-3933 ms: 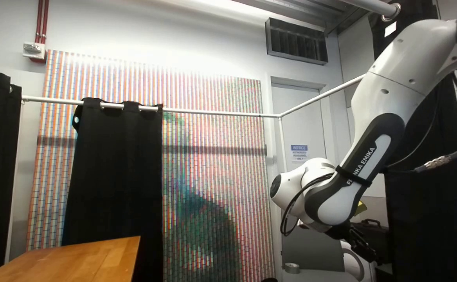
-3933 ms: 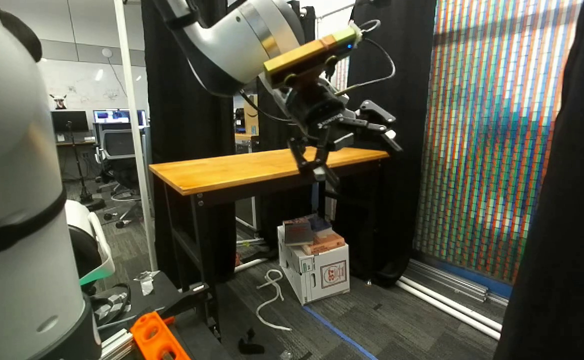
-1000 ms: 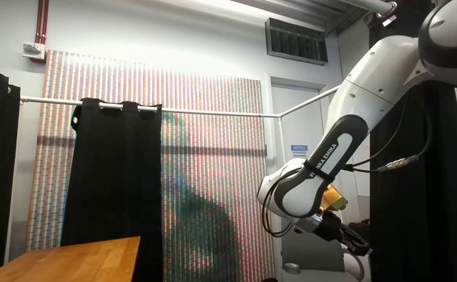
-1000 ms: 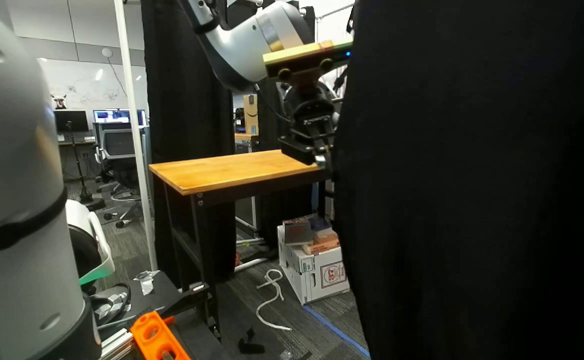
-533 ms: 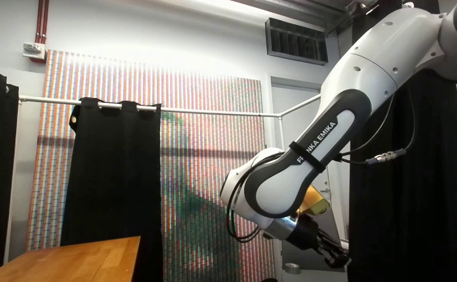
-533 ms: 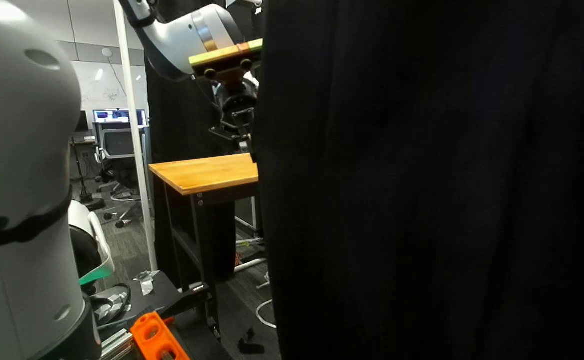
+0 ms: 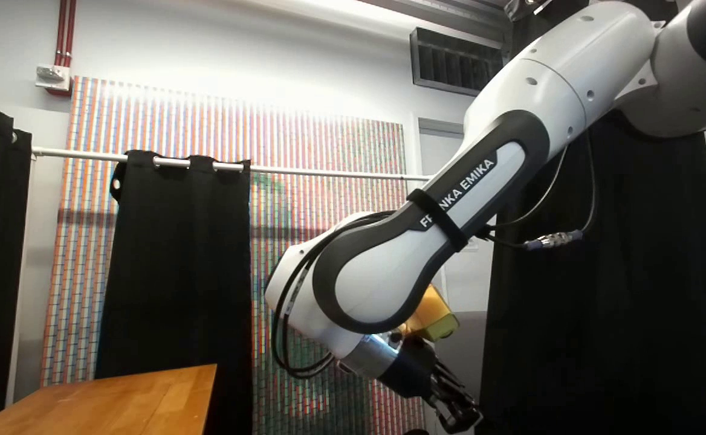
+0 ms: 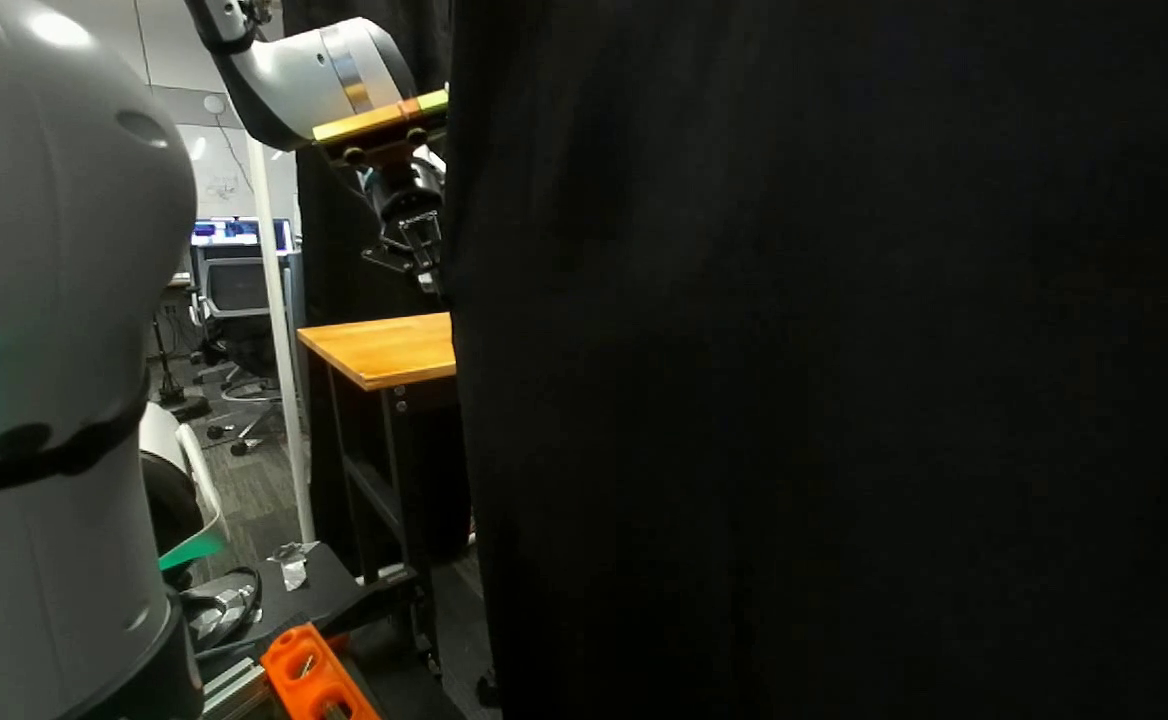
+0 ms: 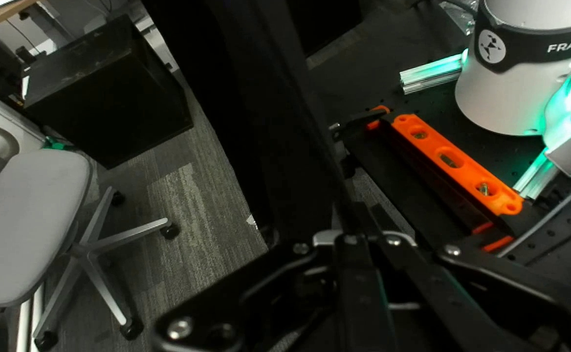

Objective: Draw the curtain to the left

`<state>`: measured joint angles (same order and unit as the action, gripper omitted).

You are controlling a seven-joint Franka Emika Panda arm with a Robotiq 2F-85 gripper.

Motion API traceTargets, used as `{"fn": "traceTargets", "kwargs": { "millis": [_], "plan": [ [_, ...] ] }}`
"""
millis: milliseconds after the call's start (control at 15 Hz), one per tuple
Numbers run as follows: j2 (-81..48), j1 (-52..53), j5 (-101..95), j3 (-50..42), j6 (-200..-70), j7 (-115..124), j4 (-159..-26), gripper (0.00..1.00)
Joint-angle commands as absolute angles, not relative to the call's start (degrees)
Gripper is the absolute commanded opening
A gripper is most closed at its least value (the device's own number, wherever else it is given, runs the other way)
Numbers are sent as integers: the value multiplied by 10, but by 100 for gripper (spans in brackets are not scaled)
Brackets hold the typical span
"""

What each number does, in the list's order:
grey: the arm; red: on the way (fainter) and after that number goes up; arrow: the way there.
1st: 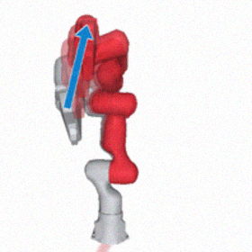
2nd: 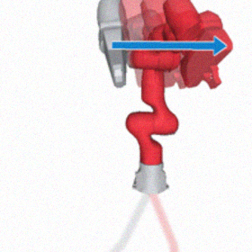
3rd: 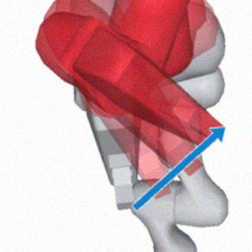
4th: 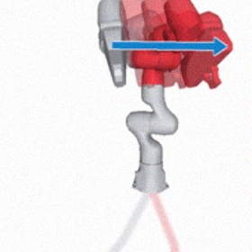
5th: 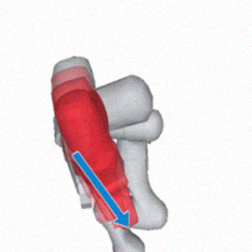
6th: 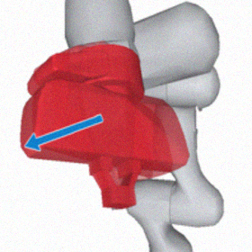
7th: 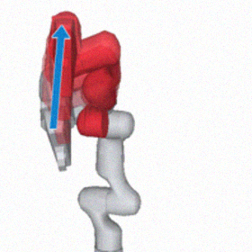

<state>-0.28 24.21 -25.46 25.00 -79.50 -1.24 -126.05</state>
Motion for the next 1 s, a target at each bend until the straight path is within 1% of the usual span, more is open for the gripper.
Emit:
{"fn": "traceTargets", "kwargs": {
  "millis": [0,600,933],
  "plan": [
    [-84,262,-249,264,-756,33,-1163,1],
    [-205,338,-269,264,-696,88,-1017,1],
    [-222,357,-271,250,-685,88,-991,1]
  ]
}}
